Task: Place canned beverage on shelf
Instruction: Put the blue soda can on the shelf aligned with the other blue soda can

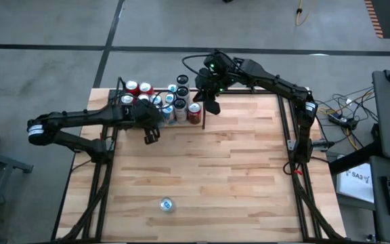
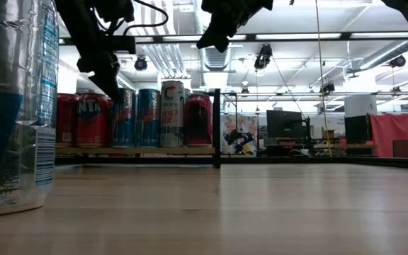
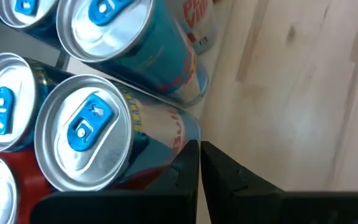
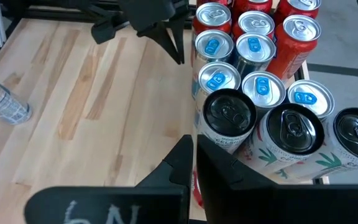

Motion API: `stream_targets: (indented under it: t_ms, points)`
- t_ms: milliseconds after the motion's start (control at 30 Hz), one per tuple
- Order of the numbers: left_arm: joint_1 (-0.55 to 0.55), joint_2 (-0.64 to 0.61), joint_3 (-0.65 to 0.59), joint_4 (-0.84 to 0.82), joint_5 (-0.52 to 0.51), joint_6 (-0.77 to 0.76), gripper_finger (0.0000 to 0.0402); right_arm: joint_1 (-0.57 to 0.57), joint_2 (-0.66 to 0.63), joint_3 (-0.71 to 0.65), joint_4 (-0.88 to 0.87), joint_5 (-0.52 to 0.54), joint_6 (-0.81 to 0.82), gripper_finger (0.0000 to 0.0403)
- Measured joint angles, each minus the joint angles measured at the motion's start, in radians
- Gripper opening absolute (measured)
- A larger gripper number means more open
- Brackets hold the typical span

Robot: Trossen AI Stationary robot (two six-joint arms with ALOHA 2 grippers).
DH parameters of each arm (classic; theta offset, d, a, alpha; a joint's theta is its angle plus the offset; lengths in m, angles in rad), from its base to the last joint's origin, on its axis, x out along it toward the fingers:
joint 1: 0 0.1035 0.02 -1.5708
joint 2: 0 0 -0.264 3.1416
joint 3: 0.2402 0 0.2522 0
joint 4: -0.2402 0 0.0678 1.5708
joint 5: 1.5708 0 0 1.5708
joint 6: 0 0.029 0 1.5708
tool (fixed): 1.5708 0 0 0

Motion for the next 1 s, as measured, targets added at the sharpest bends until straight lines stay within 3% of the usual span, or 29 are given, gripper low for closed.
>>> stream_targets:
  t_ms: [1000]
  points:
    - [0.062, 0.003, -0.007, 0.098, -0.052, 0.062, 0.0, 0.0, 0.0, 0.0, 0.0, 0.001, -0.007, 0.0009]
